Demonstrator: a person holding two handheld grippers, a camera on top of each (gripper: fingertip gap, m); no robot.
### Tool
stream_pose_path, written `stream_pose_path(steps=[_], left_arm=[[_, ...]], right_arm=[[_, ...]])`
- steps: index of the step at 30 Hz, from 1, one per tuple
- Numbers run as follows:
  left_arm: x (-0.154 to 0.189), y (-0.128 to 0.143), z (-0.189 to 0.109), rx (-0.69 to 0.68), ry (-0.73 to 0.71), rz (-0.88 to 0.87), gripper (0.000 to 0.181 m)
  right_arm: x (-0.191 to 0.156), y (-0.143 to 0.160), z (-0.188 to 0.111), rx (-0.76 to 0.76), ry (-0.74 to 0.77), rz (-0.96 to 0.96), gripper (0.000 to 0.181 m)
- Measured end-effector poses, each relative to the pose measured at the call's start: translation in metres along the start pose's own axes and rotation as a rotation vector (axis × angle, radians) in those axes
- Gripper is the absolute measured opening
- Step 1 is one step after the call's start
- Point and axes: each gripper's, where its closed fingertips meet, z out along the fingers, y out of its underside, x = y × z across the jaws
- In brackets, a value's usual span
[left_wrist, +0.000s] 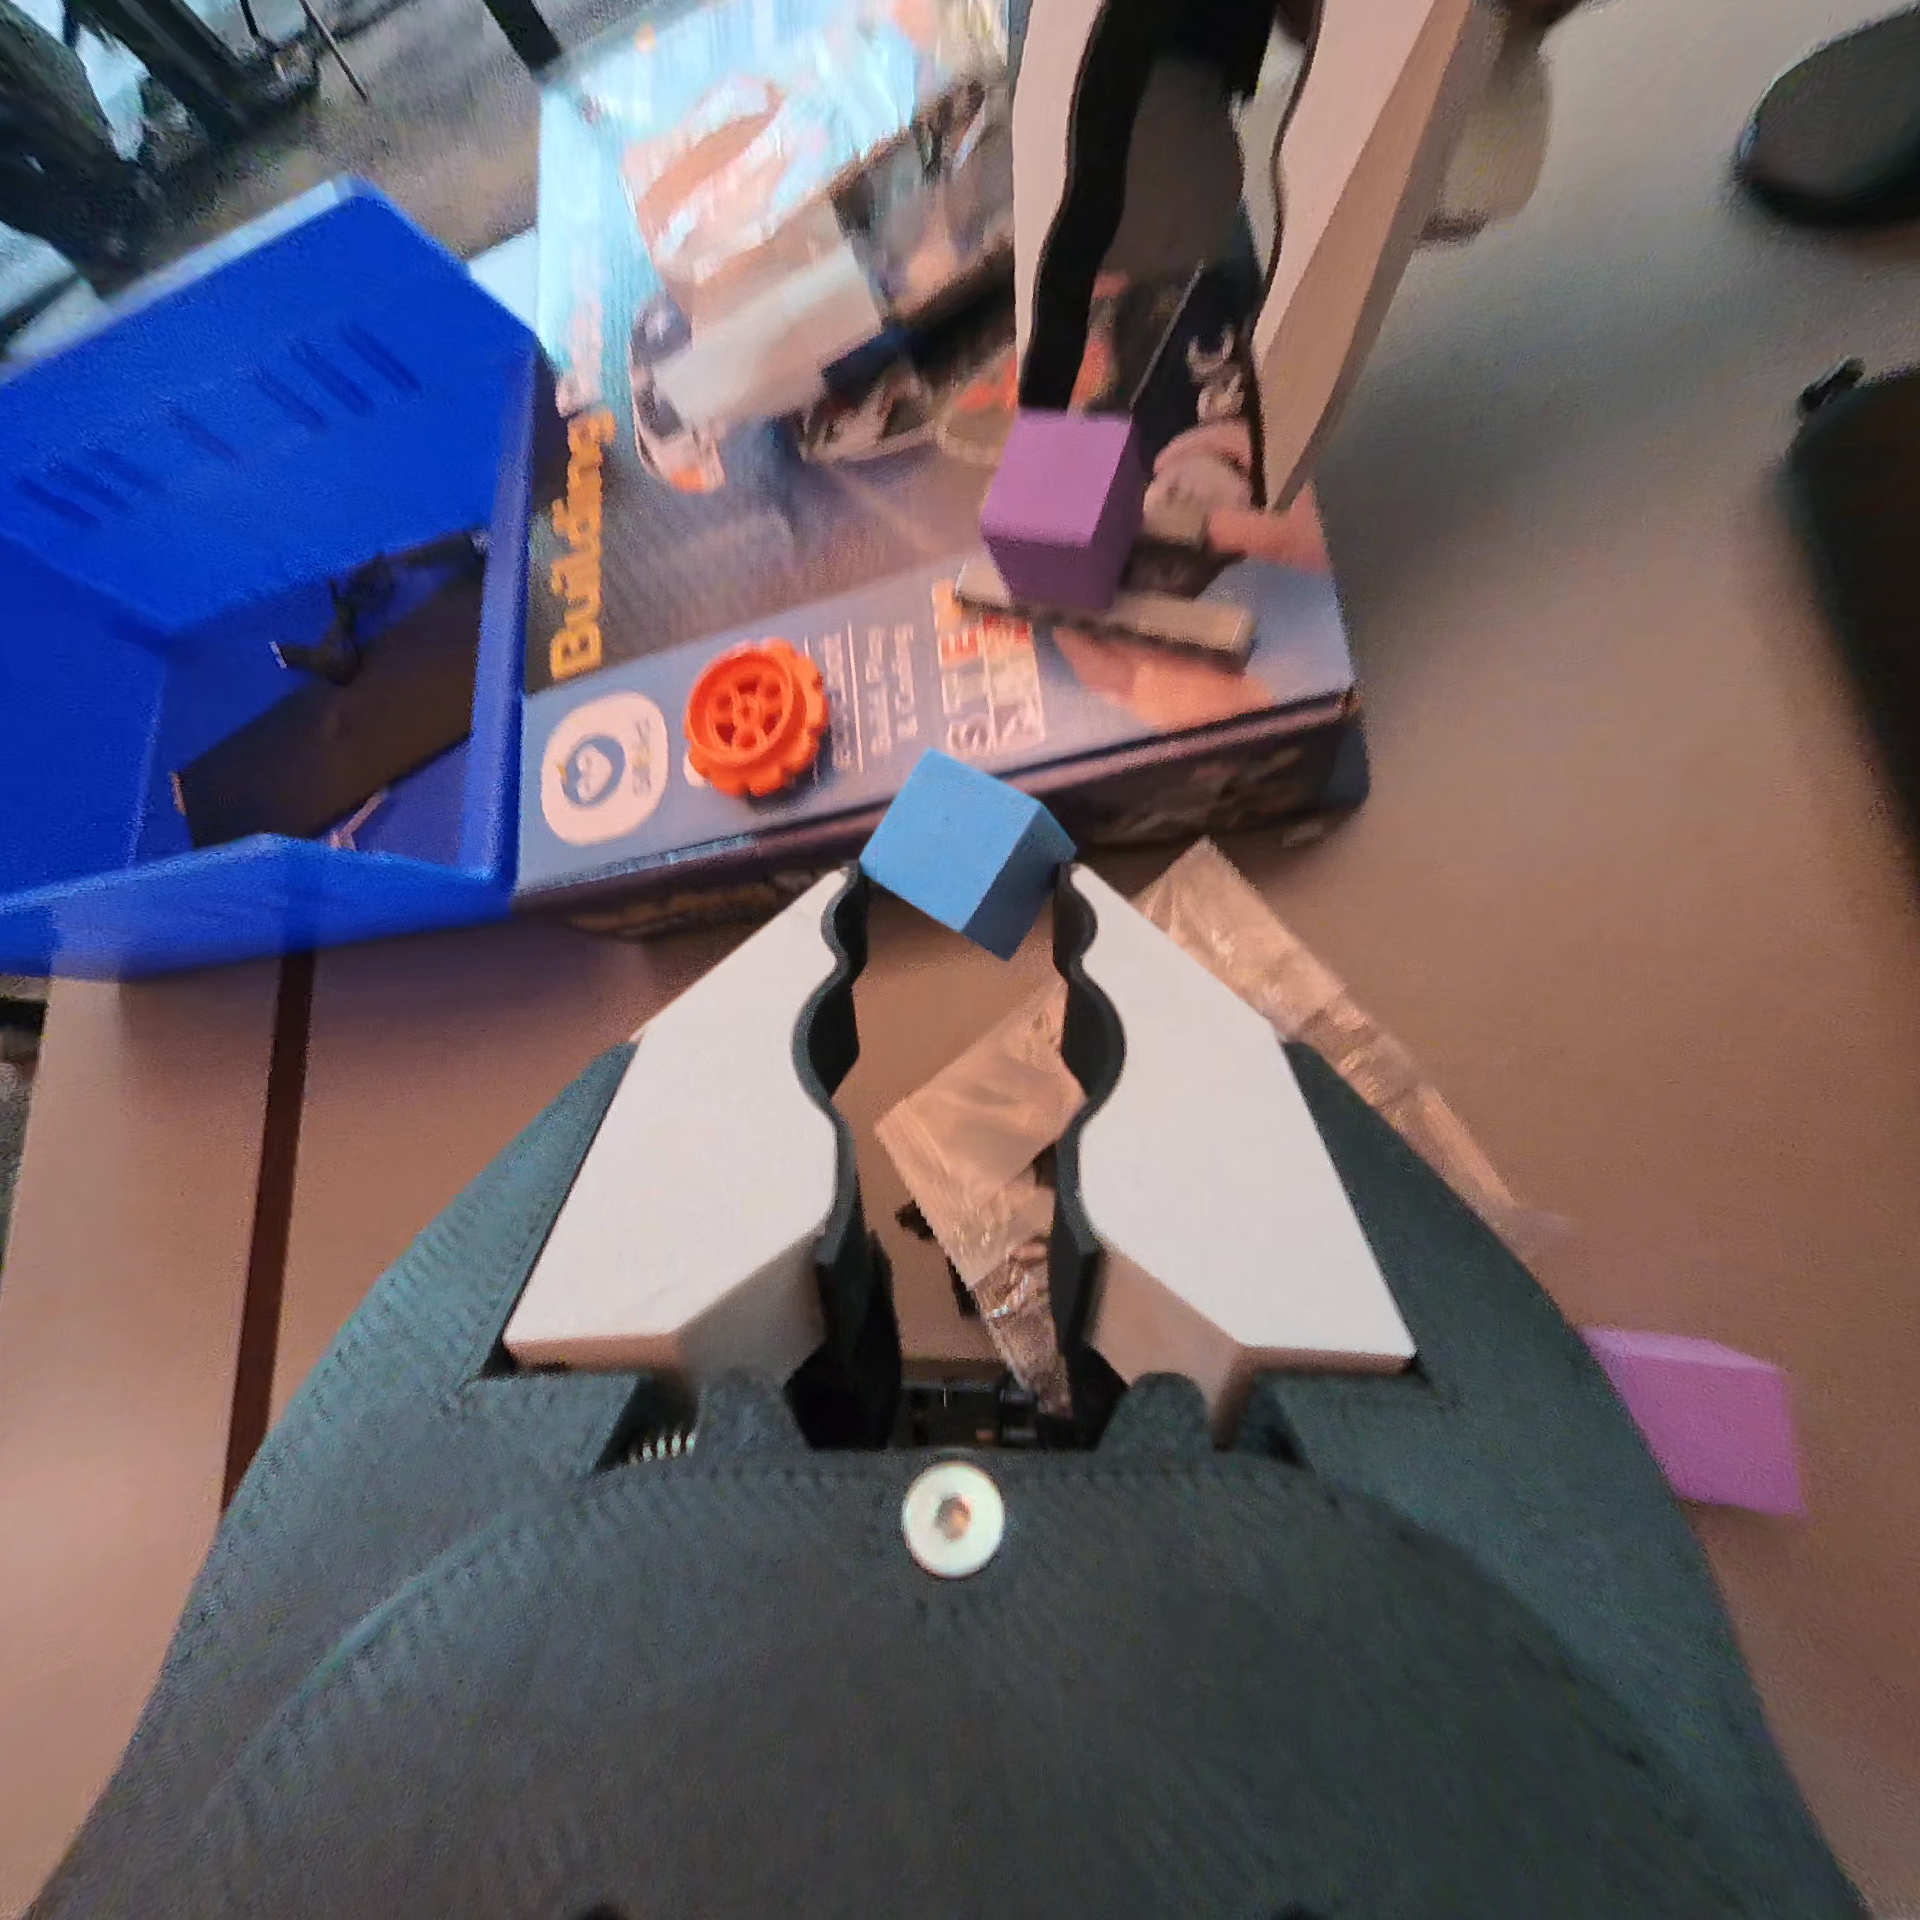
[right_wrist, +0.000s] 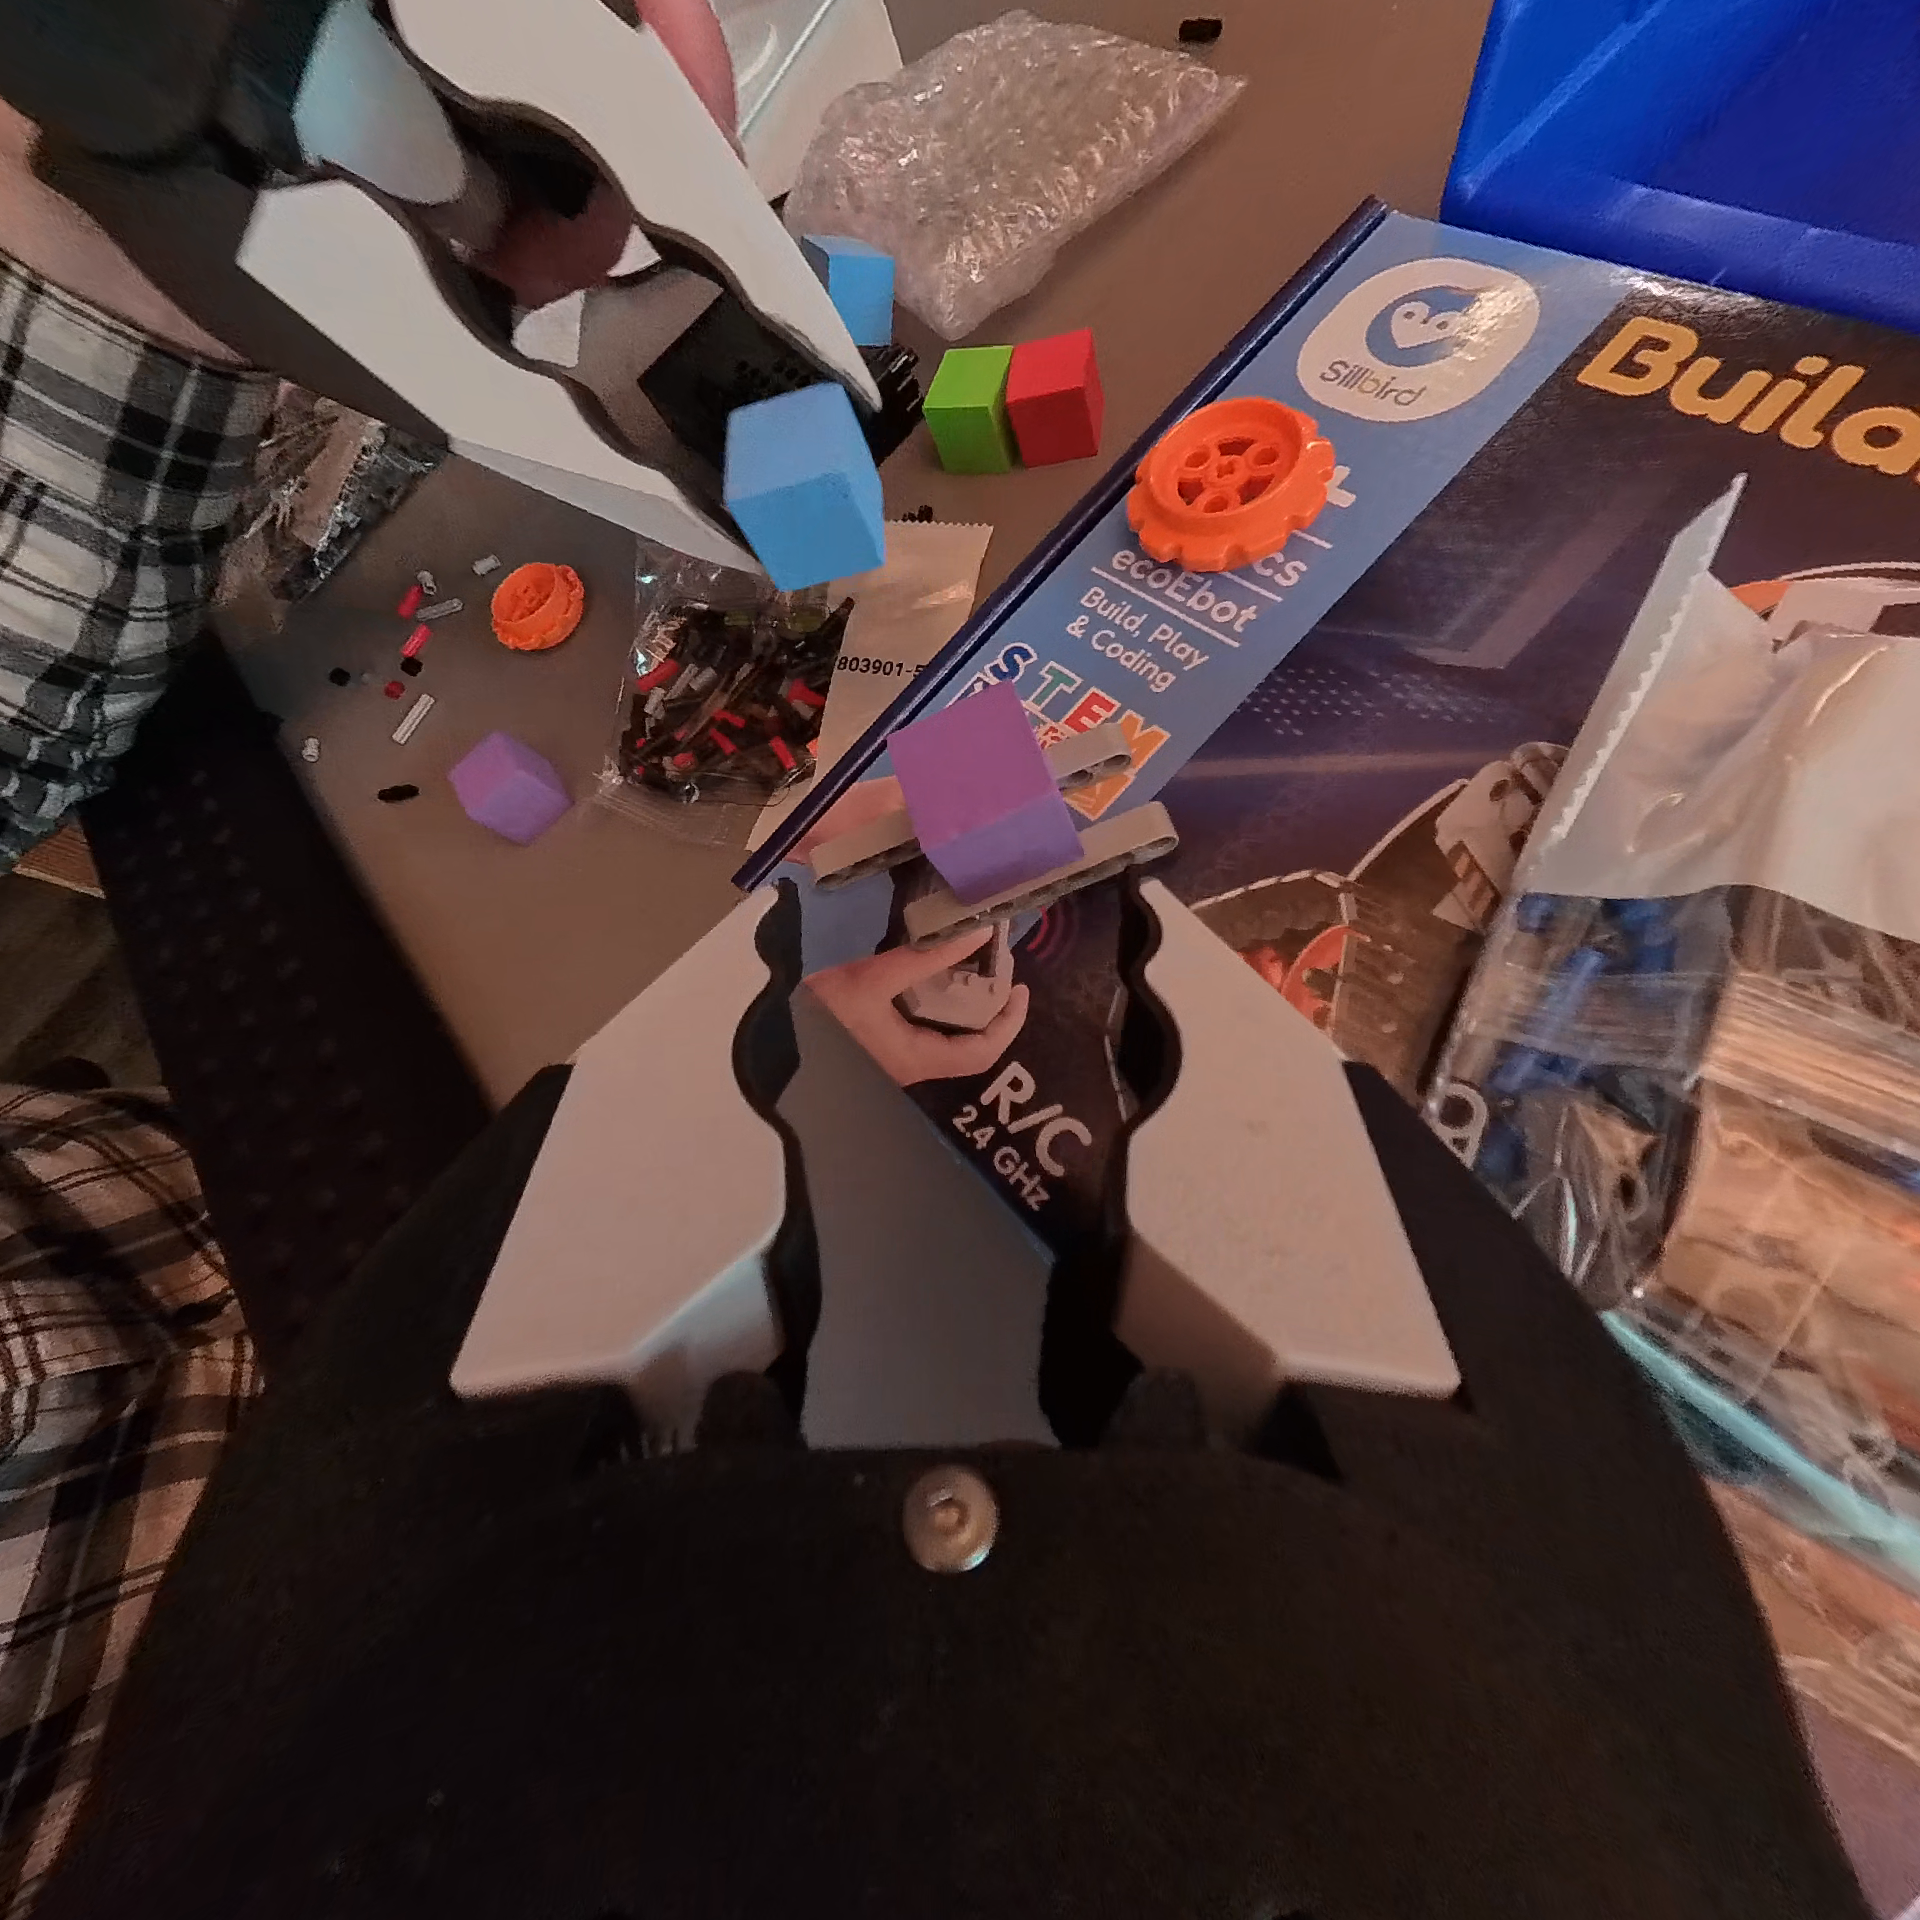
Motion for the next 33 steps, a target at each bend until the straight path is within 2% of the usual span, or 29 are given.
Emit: stream_pose_path(steps=[4,9,13,20,33], left_arm=[[0.005,-0.043,0.001,0.091,-0.011,0.032,0.034],[0.009,-0.063,0.025,0.042,-0.029,0.071,0.034],[0.009,-0.066,0.036,-0.007,-0.054,0.068,0.034],[0.008,-0.074,0.036,-0.038,-0.089,0.043,0.034],[0.011,-0.066,0.043,-0.053,-0.084,0.028,0.035]], right_arm=[[-0.001,-0.001,-0.007,0.023,0.005,0.0,0.06],[-0.002,0.002,-0.012,0.05,0.014,0.014,0.056],[-0.002,0.004,-0.016,0.067,0.018,0.021,0.054],[-0.005,0.002,-0.017,0.072,0.018,0.008,0.053],[-0.008,0.002,-0.018,0.078,0.009,0.005,0.051]])
